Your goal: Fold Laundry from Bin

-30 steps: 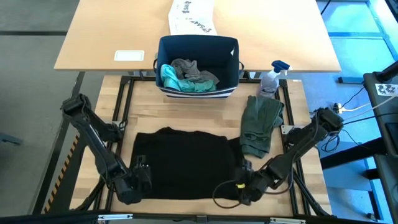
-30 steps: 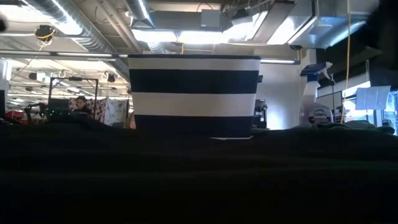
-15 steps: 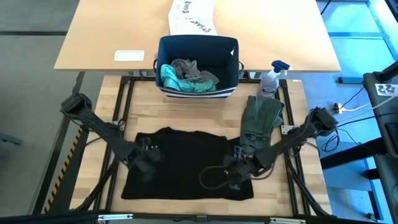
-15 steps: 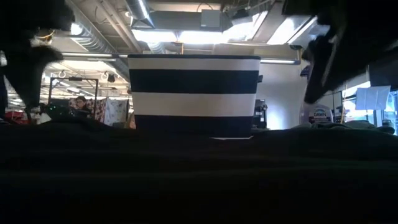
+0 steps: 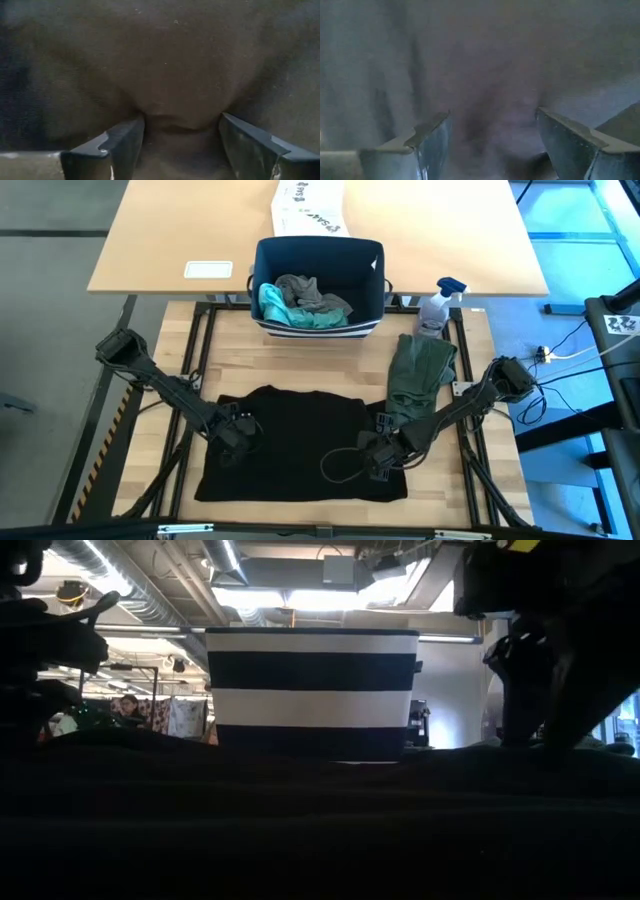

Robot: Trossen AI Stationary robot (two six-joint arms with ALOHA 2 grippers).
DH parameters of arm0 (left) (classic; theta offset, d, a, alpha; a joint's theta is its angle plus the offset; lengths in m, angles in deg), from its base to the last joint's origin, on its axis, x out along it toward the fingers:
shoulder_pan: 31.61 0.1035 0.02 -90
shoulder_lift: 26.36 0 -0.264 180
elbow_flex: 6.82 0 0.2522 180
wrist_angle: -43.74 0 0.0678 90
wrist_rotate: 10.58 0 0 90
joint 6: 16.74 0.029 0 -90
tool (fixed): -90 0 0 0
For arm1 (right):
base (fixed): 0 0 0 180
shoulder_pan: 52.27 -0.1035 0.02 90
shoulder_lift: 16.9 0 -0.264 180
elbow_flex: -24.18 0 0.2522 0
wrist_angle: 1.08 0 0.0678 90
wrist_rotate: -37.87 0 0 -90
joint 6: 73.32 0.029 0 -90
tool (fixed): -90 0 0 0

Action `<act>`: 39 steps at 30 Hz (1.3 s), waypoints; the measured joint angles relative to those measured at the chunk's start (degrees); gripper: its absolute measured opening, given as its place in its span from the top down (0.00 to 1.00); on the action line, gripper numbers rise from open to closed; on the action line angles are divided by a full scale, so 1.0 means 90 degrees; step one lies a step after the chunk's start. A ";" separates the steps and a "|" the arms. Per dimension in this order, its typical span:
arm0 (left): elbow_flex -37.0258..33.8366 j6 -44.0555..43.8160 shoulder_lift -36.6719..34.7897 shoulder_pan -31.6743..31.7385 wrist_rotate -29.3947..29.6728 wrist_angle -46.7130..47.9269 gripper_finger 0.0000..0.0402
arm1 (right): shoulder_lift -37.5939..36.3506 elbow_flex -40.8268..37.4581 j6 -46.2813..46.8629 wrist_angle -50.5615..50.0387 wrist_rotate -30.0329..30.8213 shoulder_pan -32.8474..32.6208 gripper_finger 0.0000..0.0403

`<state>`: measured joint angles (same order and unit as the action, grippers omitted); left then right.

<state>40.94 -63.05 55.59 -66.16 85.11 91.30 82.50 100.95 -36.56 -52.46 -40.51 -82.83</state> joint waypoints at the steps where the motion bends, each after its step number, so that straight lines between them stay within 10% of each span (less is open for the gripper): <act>1: -0.0002 0.0002 0.0002 -0.0045 0.0014 -0.0009 0.38 | -0.0018 0.0000 -0.0080 -0.0012 -0.0032 0.0035 0.28; 26: -0.0034 0.0038 0.0024 -0.0548 0.0164 -0.0070 0.50 | 0.0778 -0.0532 -0.1356 0.0744 -0.0455 0.0689 0.29; 39: -0.0027 0.0511 0.0024 -0.0626 0.0139 -0.0078 0.93 | 0.0834 -0.0544 -0.1445 0.0598 -0.0193 0.0701 0.90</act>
<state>40.70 -58.44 55.81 -71.79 86.37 90.60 90.01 96.05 -49.56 -47.08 -42.25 -76.52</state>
